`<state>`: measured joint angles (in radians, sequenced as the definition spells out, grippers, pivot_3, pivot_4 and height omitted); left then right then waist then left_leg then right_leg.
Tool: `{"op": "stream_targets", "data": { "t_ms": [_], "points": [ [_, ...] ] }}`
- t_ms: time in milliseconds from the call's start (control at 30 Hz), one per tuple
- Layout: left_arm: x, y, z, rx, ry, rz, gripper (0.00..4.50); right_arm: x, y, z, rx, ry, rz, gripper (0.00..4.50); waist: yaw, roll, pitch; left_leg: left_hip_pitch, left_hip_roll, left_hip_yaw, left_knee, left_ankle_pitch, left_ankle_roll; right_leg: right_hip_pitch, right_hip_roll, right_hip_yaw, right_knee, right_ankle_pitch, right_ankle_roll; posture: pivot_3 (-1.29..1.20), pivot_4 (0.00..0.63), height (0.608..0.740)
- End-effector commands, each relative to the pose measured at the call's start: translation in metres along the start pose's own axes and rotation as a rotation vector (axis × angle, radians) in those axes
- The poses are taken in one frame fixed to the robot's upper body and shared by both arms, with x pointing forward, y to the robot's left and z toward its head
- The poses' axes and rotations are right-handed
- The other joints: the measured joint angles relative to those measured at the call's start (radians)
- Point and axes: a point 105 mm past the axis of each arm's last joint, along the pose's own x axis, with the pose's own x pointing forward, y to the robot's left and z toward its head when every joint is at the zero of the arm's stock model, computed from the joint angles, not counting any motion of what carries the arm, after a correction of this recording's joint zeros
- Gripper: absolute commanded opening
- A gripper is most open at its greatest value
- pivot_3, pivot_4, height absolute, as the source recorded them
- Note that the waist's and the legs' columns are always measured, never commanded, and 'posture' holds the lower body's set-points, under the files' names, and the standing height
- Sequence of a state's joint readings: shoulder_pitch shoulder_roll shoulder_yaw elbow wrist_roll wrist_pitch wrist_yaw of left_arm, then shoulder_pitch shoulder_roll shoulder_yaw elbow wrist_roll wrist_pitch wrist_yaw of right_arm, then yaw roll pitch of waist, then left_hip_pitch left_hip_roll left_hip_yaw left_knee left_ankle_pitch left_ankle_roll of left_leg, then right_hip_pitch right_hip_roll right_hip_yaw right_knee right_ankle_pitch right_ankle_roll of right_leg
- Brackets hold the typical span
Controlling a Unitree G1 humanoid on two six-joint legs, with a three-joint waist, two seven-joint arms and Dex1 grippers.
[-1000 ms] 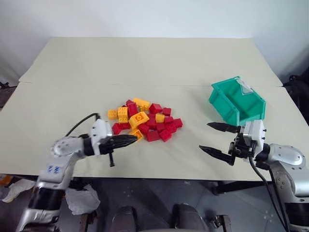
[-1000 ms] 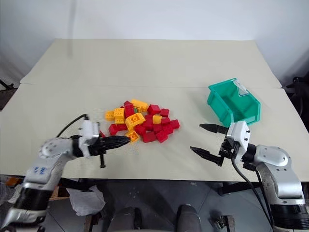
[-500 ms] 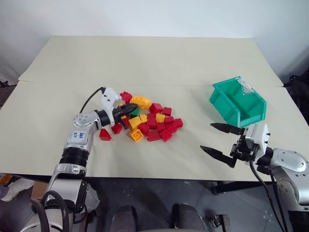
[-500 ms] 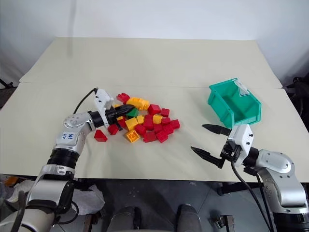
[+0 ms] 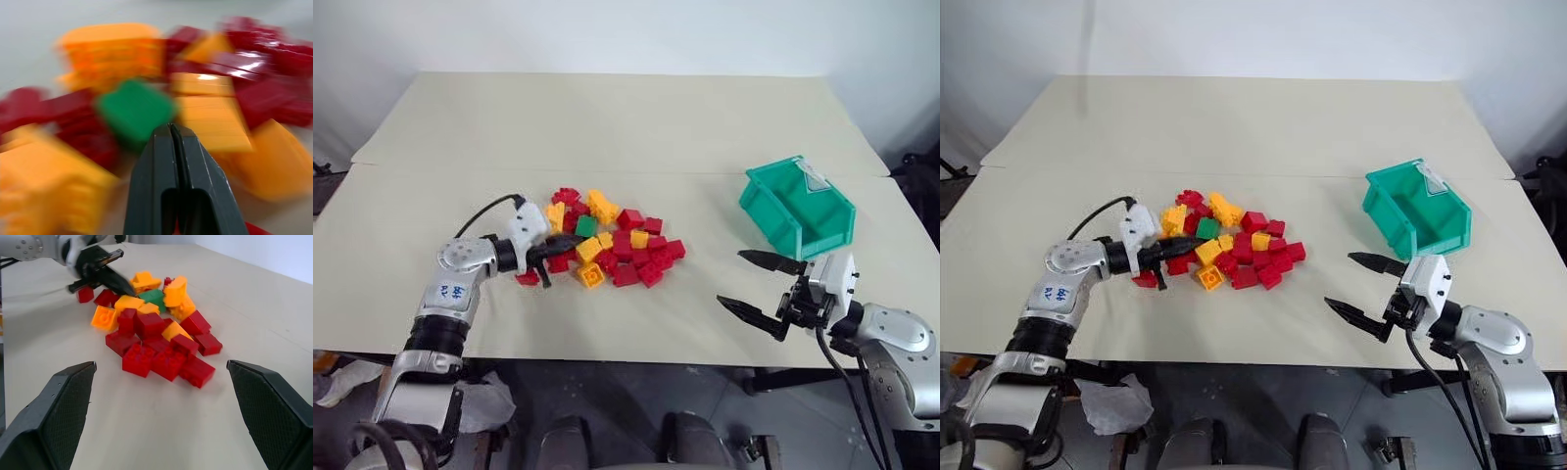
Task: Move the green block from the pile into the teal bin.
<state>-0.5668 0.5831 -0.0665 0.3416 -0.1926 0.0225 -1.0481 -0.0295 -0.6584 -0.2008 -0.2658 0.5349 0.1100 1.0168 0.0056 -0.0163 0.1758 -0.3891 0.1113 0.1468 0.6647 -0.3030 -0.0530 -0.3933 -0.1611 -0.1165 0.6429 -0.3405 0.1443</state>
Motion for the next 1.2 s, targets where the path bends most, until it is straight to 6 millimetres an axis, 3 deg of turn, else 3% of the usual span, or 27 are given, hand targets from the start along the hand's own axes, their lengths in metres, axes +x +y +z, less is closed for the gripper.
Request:
{"op": "stream_targets", "data": {
  "t_ms": [33, 300, 467, 600, 700, 867, 967, 1033, 1200],
  "points": [
    [-0.006, -0.022, -0.011, -0.007, 0.087, -0.106, 0.05, 0.001, 0.002, 0.009, -0.027, -0.033, 0.007, 4.5, 0.0, 0.0, 0.0, 0.0, 0.0, 0.0, 0.0, 0.0, 0.0, 0.0, 0.0, 0.0, 0.0, 0.0, 0.0, 0.0, 0.15, 0.74],
    [-0.024, 0.001, 0.005, -0.098, -0.029, 0.069, 0.05, -0.001, 0.005, 0.008, -0.021, -0.033, 0.001, 4.5, -0.008, 0.001, 0.0, 0.002, 0.0, 0.001, 0.0, 0.0, 0.0, 0.0, 0.0, 0.001, 0.001, 0.0, 0.0, 0.0, 0.15, 0.74],
    [-0.051, 0.022, 0.011, -0.182, -0.064, 0.22, 0.05, -0.004, 0.005, 0.01, -0.027, -0.031, -0.008, 4.5, -0.004, 0.0, 0.0, 0.001, 0.0, 0.0, 0.0, 0.0, 0.0, 0.0, 0.0, 0.001, 0.001, 0.0, 0.0, 0.0, 0.15, 0.74],
    [-0.091, 0.018, 0.007, -0.194, -0.078, 0.256, 1.14, -0.009, 0.003, 0.012, -0.041, -0.027, -0.036, 4.5, -0.013, 0.0, 0.0, 0.001, 0.0, 0.001, -0.001, 0.0, 0.0, -0.001, 0.0, 0.001, 0.001, 0.0, 0.0, 0.0, 0.15, 0.74],
    [-0.117, 0.018, -0.008, -0.197, -0.045, 0.338, 2.04, -0.01, 0.003, 0.012, -0.048, -0.027, -0.056, 4.5, -0.008, 0.0, 0.0, 0.001, 0.0, 0.001, -0.001, 0.0, 0.0, -0.002, 0.0, 0.001, 0.001, 0.0, 0.0, 0.0, 0.15, 0.74],
    [-0.146, 0.011, -0.02, -0.24, -0.052, 0.429, 3.64, -0.013, 0.003, 0.011, -0.05, -0.031, -0.083, 4.5, -0.005, 0.0, 0.0, 0.0, 0.0, 0.001, -0.001, -0.001, 0.001, -0.001, 0.0, 0.002, 0.0, 0.0, 0.0, 0.0, 0.15, 0.74],
    [-0.139, 0.001, -0.019, -0.253, -0.066, 0.397, 4.48, -0.011, 0.003, 0.01, -0.048, -0.033, -0.083, 4.5, -0.006, 0.0, 0.0, 0.0, 0.0, 0.001, -0.001, -0.001, 0.001, -0.001, 0.0, 0.002, 0.0, 0.0, 0.0, 0.0, 0.15, 0.74],
    [-0.126, -0.003, -0.014, -0.241, -0.077, 0.364, 4.48, -0.009, 0.003, 0.01, -0.047, -0.038, -0.081, 4.5, -0.004, 0.0, 0.0, 0.0, 0.0, 0.001, -0.001, -0.001, 0.001, -0.001, 0.0, 0.001, 0.0, 0.0, 0.0, 0.0, 0.15, 0.74],
    [-0.07, -0.014, 0.01, -0.219, -0.039, 0.218, 4.48, -0.005, 0.002, 0.011, -0.051, -0.046, -0.066, 4.5, -0.001, 0.0, 0.0, 0.0, 0.0, 0.001, 0.001, -0.001, 0.001, 0.0, 0.0, 0.002, 0.001, 0.0, 0.0, 0.0, 0.15, 0.74]
  ]
}}
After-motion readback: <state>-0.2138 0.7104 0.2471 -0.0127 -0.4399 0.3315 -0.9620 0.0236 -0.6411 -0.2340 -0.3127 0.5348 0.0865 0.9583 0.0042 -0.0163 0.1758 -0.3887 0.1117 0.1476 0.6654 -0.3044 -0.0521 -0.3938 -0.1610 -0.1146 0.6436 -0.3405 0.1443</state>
